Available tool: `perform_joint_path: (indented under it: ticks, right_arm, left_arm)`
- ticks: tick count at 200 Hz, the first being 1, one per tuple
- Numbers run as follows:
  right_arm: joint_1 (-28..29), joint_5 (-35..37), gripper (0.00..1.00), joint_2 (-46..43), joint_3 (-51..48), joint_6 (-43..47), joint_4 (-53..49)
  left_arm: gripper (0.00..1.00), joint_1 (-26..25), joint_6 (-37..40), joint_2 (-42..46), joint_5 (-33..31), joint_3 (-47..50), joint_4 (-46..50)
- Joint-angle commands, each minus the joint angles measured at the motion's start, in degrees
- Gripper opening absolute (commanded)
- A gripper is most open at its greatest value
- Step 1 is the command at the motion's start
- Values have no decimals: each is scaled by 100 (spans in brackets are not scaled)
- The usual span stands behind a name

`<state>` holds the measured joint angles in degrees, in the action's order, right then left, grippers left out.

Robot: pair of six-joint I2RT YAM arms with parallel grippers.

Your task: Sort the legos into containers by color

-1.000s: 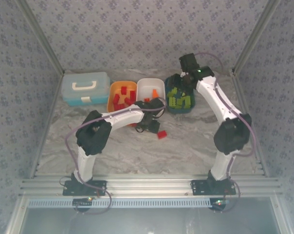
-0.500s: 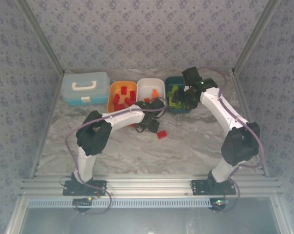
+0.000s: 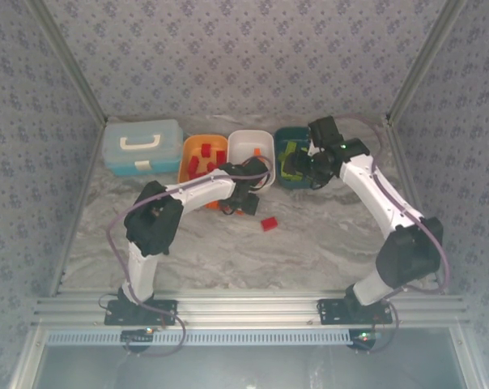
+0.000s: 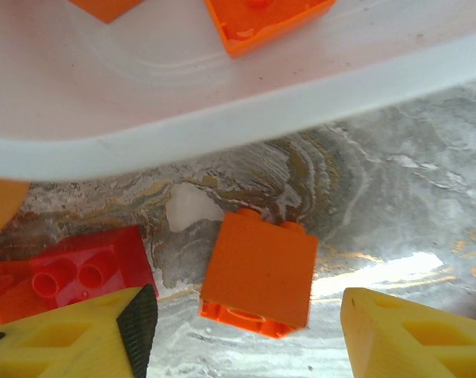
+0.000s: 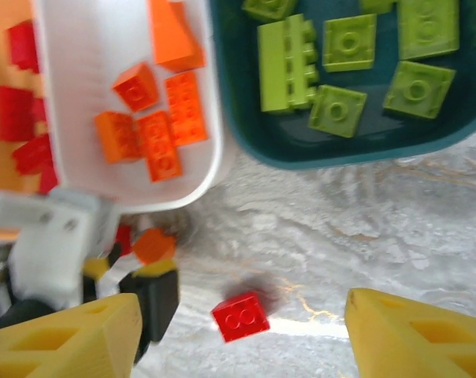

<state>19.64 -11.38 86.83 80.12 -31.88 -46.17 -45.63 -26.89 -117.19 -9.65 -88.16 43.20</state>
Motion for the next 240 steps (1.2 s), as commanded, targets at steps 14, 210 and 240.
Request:
perform_joint_path:
  ticks: [14, 210, 240]
  right_arm:
    - [-121, -1544, 74, -687, -603, -38, 533]
    - [-716, -1564, 75, -1409, -1380, -372, 534]
    - [-472, -1347, 75, -1088, -1007, -376, 466]
  left_arm:
    - [58, 79, 99, -220, 331, -140, -102]
    - [34, 578, -183, 675, 415, -1344, 290]
    - [34, 883, -254, -132, 610, -2218, 90]
